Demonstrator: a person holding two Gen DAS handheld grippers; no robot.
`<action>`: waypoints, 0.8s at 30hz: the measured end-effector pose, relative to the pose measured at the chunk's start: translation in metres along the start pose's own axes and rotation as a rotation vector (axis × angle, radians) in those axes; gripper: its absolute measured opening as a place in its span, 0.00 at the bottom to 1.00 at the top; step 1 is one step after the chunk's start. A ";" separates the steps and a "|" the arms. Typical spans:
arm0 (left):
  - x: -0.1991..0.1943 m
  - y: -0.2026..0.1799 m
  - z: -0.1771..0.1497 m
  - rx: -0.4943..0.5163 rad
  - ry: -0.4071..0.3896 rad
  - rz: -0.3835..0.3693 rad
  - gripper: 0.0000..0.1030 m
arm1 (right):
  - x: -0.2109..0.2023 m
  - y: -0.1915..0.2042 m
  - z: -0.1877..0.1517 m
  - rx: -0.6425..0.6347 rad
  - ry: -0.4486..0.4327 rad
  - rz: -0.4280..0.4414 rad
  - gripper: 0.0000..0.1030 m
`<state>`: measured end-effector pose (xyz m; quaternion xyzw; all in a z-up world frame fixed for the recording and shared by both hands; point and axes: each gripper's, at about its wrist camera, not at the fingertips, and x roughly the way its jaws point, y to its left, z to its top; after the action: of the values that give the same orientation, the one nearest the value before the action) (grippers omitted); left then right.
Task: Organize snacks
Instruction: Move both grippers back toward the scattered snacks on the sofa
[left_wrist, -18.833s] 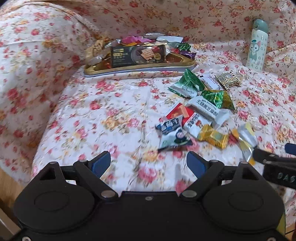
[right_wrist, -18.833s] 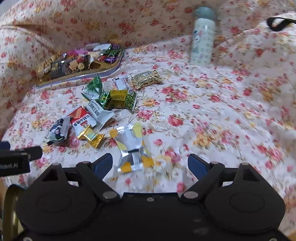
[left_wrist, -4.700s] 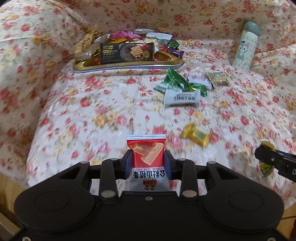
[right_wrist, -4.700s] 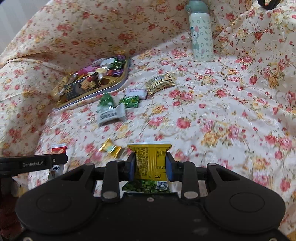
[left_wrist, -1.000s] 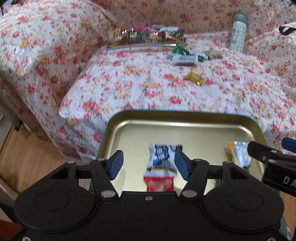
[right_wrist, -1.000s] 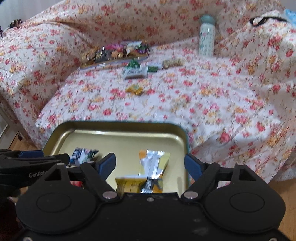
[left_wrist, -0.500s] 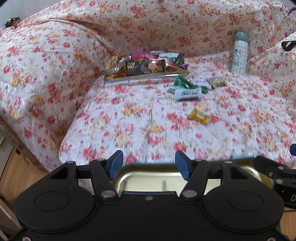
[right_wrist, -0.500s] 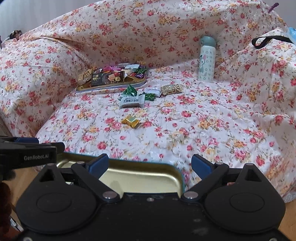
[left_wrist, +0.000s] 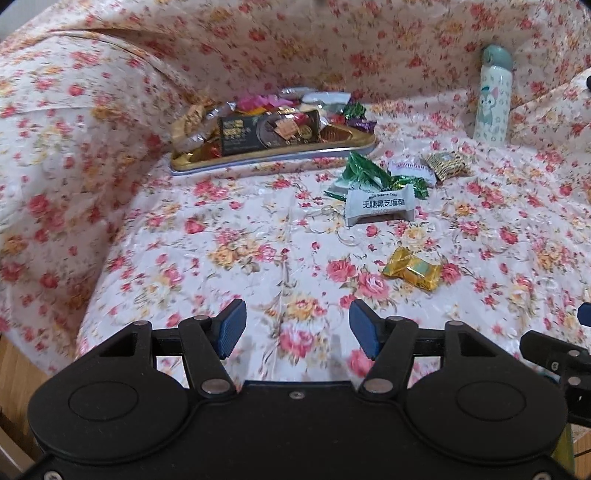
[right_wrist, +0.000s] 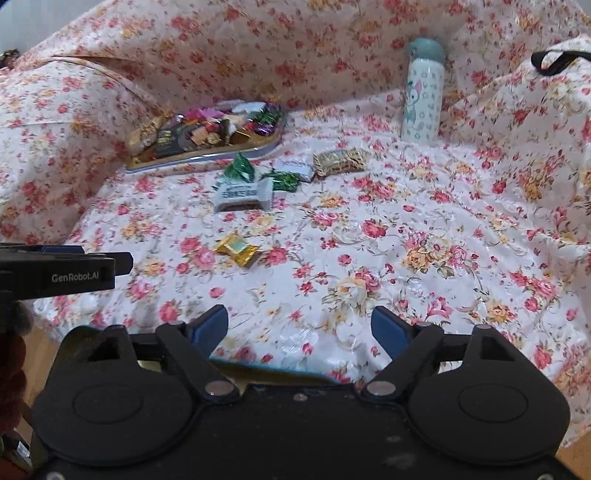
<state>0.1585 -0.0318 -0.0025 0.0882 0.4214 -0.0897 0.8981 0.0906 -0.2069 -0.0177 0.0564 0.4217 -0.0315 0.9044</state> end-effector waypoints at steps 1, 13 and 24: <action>0.005 -0.001 0.003 0.005 0.002 -0.003 0.64 | 0.005 -0.002 0.002 0.005 0.007 -0.002 0.82; 0.060 -0.013 0.064 0.069 -0.063 -0.081 0.64 | 0.062 -0.020 0.035 0.041 0.052 -0.010 0.80; 0.112 -0.031 0.091 0.148 -0.068 -0.143 0.65 | 0.100 -0.035 0.064 0.074 0.065 -0.020 0.80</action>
<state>0.2893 -0.0933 -0.0341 0.1208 0.3883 -0.1873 0.8942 0.1999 -0.2506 -0.0563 0.0865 0.4500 -0.0541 0.8872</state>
